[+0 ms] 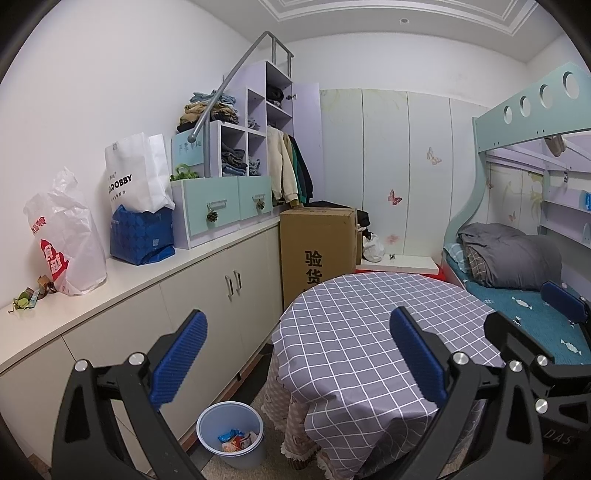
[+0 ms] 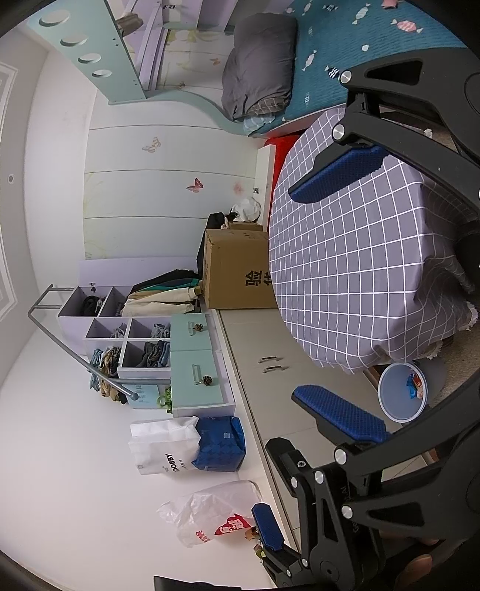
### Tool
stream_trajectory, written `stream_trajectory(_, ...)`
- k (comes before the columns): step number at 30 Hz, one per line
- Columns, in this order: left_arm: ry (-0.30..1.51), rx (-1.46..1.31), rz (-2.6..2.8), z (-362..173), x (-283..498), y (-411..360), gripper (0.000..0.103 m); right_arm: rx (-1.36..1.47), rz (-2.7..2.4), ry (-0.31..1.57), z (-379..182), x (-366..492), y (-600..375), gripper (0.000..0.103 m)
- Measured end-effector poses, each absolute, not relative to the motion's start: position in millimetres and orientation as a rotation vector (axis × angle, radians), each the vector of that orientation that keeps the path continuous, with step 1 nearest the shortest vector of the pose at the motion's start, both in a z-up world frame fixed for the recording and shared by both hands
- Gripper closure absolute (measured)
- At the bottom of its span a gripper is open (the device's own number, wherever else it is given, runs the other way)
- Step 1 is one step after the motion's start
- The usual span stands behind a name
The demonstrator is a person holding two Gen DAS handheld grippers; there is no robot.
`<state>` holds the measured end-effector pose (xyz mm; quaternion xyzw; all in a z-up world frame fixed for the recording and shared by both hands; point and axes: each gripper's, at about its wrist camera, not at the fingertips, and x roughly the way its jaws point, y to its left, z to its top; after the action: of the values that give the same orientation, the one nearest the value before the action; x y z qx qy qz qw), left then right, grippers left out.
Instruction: Collect trash
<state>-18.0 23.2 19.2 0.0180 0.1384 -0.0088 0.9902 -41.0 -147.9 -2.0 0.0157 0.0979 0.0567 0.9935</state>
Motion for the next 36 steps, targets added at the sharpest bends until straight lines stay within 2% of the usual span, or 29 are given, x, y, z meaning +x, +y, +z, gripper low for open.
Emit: stream_trajectory(36,0.292,0.038,-0.023,18.3,-9.2,20.0,0.006,0.04,0.118,0.213,0.0,-30.5,-161.3,0.006)
